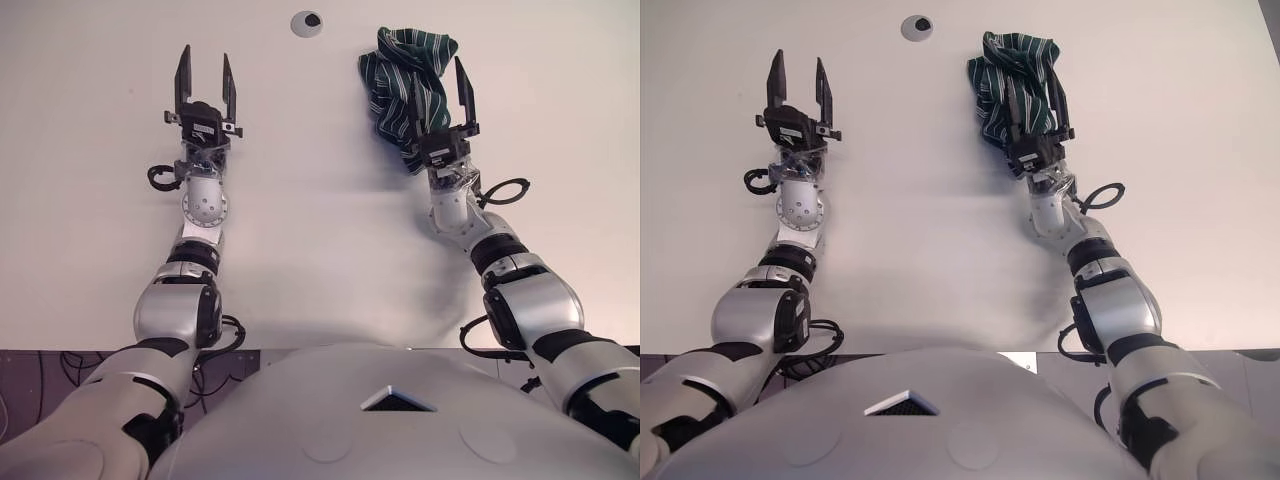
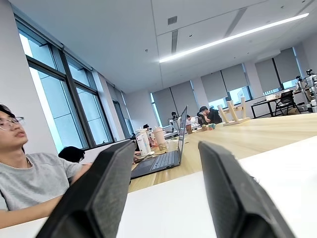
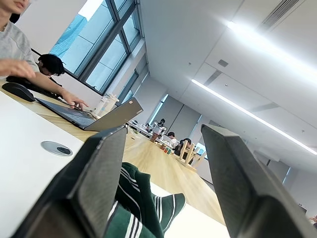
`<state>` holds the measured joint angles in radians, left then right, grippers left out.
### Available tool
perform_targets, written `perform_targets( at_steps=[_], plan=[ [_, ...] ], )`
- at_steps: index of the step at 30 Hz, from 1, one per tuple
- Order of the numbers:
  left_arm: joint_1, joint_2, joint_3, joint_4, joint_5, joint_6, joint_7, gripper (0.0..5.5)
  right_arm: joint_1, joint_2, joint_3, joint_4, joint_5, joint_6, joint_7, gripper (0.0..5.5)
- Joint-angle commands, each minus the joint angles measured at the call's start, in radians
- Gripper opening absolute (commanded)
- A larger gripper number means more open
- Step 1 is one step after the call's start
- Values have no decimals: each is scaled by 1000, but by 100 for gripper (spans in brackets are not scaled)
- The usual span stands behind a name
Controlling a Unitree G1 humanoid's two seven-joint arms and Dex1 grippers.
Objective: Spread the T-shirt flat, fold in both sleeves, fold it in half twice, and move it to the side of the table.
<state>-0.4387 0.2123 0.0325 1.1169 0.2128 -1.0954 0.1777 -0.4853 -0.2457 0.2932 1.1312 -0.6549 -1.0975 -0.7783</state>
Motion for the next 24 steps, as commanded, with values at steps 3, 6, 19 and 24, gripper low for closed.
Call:
perform_targets(
  at_steps=[3, 6, 19, 24],
  plan=[
    [-3, -64, -4, 74, -10, 77, 19, 229, 13, 18, -62, 57, 195, -166, 173, 275],
    [-25, -82, 12, 102, -48, 126, -43, 229, 12, 30, -80, 67, 251, -183, 257, 275],
    [-49, -119, 63, 111, -160, 179, -274, 229, -15, 68, -259, 103, 548, -143, 606, 275],
    [-64, -108, 43, 121, -117, 177, -204, 229, -25, 77, -289, 106, 566, -119, 667, 275]
  ],
)
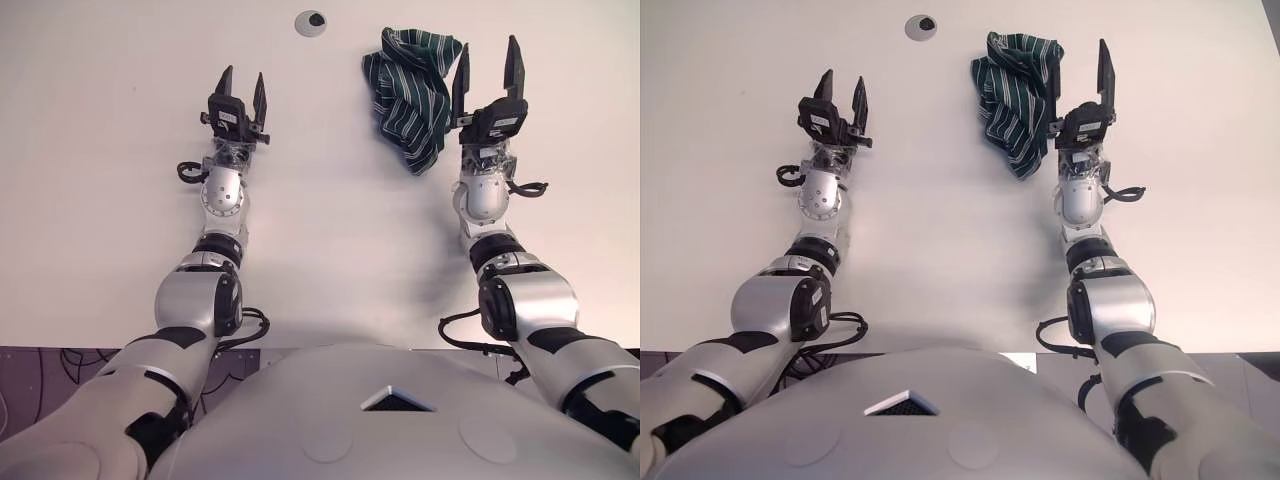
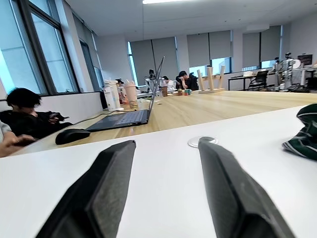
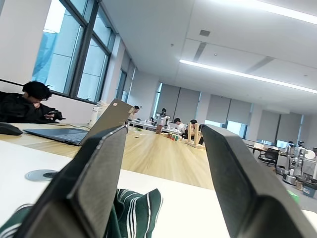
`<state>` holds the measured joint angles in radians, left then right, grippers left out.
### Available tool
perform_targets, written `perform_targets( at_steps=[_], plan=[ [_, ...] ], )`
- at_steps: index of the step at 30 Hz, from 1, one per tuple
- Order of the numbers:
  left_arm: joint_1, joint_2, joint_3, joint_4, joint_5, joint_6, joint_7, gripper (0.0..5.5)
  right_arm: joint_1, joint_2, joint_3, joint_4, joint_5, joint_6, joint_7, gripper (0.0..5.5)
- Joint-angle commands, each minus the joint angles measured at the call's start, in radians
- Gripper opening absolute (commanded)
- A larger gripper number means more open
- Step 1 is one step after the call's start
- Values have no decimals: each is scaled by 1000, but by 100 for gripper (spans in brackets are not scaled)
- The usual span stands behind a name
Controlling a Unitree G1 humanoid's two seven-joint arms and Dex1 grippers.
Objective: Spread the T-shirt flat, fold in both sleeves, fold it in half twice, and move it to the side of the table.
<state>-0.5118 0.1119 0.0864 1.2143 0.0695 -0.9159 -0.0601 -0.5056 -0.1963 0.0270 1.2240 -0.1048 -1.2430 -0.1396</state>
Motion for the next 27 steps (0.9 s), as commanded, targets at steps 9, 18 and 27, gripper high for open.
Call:
perform_targets(
  at_steps=[9, 18, 27],
  plan=[
    [-10, 3, -20, 41, 52, 10, 80, 229, -8, 36, -43, 15, -6, 51, 51, 275],
    [-27, -37, -55, 38, 81, 11, 86, 229, 2, -2, -59, -21, -5, 136, 89, 275],
    [-80, -94, -85, 49, 95, 43, 91, 229, 33, -162, 120, -260, -138, 655, 468, 275]
  ],
)
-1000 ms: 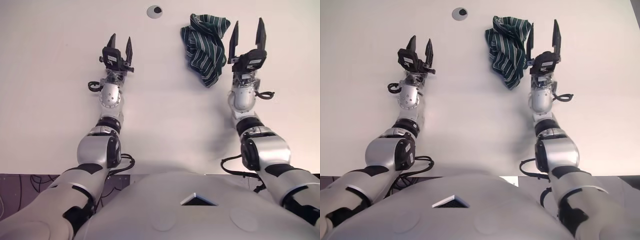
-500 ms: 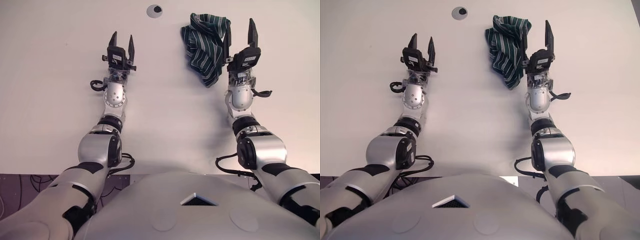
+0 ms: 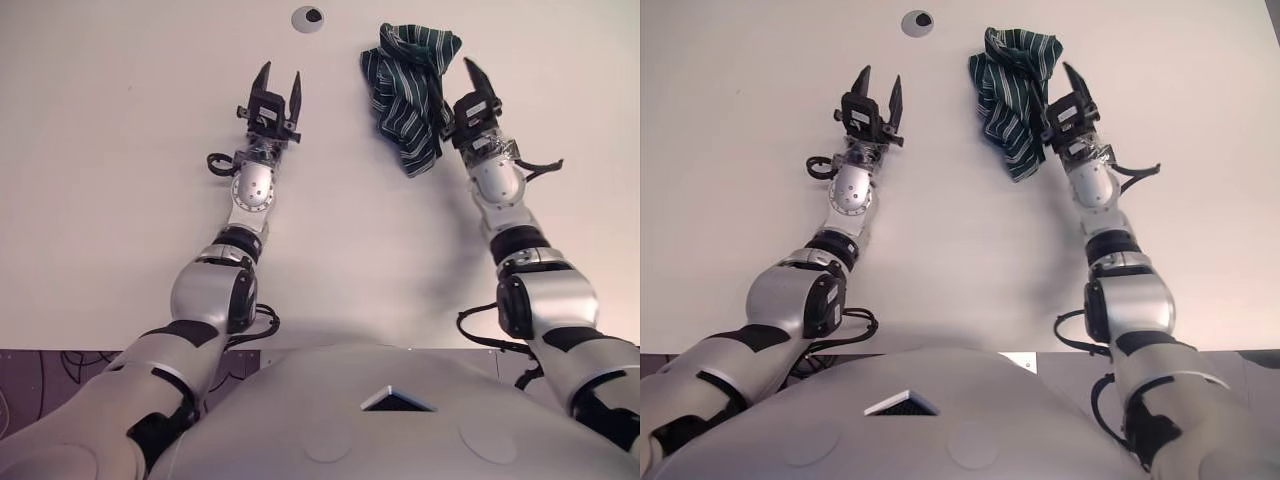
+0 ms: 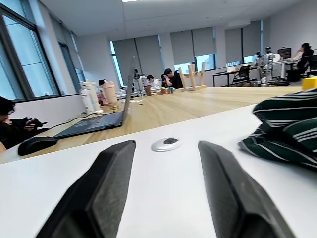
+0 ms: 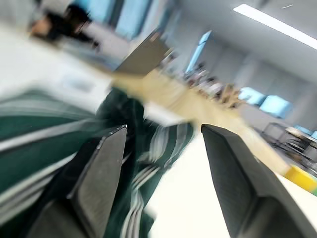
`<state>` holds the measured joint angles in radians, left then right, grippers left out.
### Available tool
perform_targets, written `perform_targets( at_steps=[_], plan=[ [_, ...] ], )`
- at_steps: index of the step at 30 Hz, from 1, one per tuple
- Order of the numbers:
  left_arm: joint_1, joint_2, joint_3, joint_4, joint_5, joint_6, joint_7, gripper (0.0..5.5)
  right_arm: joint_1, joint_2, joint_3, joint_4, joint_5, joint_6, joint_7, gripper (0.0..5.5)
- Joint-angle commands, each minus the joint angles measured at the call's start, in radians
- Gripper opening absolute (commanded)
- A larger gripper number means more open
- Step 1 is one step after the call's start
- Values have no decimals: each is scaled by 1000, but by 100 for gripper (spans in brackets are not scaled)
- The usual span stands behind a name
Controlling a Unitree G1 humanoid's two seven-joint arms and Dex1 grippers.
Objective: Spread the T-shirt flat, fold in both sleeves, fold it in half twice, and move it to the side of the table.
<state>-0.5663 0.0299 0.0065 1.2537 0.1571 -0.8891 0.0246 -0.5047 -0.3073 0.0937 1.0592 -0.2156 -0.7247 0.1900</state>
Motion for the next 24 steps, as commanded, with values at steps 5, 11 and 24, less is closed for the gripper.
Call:
perform_targets(
  at_steps=[5, 11, 24],
  plan=[
    [-30, -24, 41, -38, -94, -61, -114, 229, 78, -94, 134, -287, 53, 339, 526, 275],
    [39, 19, 79, -265, -342, -103, -447, 229, 272, -209, 224, -673, 294, 515, 1009, 275],
    [303, 279, -122, -693, -303, 110, -853, 229, 392, -362, 143, -871, 376, 572, 1105, 275]
  ],
)
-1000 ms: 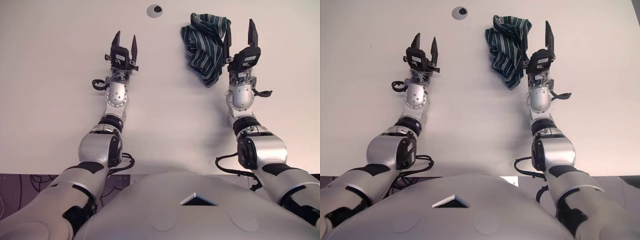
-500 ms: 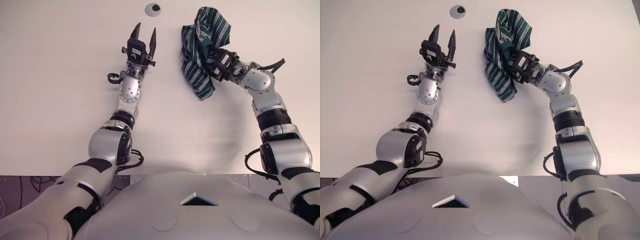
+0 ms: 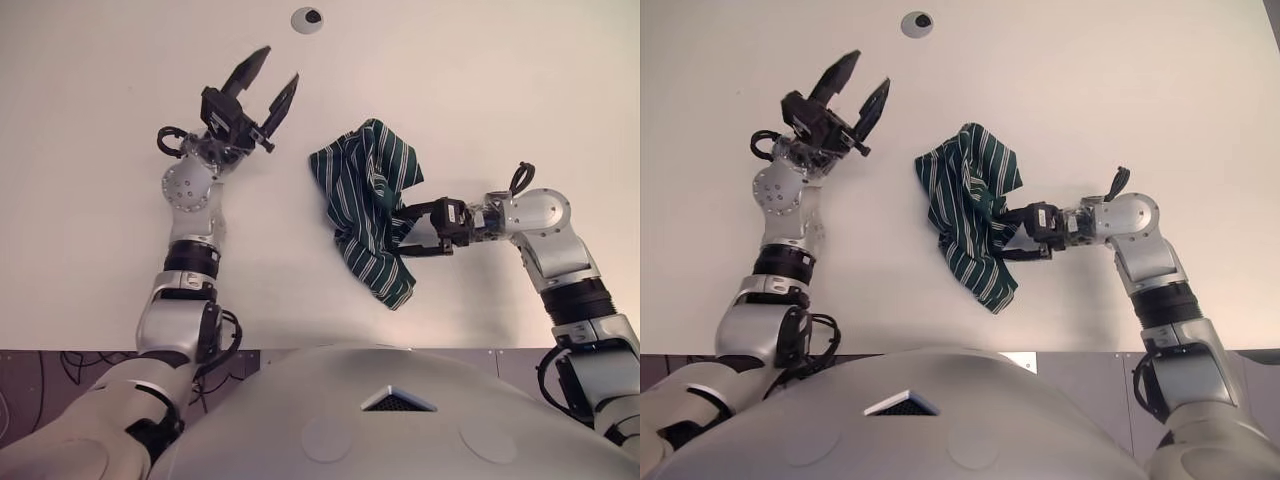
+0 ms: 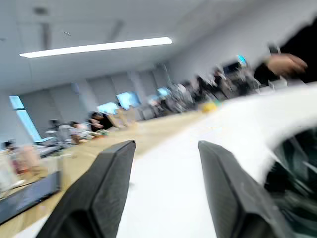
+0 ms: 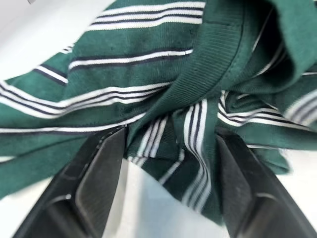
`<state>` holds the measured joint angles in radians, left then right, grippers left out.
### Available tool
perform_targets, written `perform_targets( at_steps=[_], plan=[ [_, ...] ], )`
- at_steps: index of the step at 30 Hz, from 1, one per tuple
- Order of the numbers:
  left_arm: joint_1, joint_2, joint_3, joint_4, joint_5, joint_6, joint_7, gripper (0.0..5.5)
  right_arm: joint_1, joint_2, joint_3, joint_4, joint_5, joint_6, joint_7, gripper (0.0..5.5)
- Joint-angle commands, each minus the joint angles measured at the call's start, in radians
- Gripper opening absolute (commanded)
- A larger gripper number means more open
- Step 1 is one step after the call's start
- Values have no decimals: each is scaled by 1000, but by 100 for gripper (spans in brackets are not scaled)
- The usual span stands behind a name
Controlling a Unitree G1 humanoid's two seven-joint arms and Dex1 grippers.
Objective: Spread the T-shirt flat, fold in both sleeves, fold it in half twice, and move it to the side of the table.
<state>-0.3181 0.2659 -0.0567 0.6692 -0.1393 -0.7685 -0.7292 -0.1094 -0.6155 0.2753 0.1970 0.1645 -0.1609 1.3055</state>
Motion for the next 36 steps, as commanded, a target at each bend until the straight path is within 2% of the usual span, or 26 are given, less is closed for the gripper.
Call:
perform_targets(
  at_steps=[1, 5, 10, 15, 24, 36],
  plan=[
    [63, 65, -73, -153, -17, -15, -132, 229, -1, -66, -45, -18, 4, 11, -6, 275],
    [31, 155, -130, -290, 77, -56, -192, 229, 24, -81, -64, -77, 41, 26, 17, 275],
    [-55, 231, -211, -330, 215, -83, -230, 229, 49, -77, -66, -112, 53, 18, 10, 275],
    [-107, 279, -243, -317, 392, -121, -167, 229, 50, -72, -70, -123, 57, 16, 7, 275],
    [-188, 279, -331, -341, 629, -116, -56, 229, 44, -63, -71, -135, 59, 14, -3, 275],
    [-241, 264, -391, -371, 661, -102, 13, 229, 43, -50, -45, -138, 52, 2, -28, 275]
  ],
)
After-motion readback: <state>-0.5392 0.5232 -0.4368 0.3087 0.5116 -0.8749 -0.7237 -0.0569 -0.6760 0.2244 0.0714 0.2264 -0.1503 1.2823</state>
